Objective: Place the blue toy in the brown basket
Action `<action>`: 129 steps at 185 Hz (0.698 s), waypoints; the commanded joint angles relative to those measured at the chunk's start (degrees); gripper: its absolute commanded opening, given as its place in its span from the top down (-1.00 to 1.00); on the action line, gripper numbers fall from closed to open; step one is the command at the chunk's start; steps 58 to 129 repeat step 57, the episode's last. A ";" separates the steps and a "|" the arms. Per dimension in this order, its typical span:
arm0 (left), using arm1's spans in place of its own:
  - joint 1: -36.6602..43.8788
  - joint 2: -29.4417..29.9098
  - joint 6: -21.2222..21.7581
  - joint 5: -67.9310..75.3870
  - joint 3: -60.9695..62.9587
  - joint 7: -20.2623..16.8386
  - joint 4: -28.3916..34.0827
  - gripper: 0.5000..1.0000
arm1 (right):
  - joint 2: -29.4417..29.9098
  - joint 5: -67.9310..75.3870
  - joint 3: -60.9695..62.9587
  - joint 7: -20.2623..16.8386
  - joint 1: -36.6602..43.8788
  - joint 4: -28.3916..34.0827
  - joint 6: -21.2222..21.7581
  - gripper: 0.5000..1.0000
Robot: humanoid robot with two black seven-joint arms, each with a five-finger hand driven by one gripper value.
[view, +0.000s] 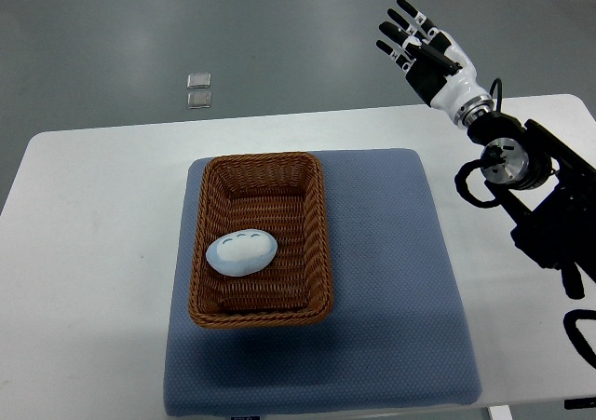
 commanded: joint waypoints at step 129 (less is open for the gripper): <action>0.00 0.00 0.08 -0.10 0.05 -0.01 0.07 -1.00 | 4.56 4.95 1.74 0.44 -4.68 -5.49 7.20 -0.63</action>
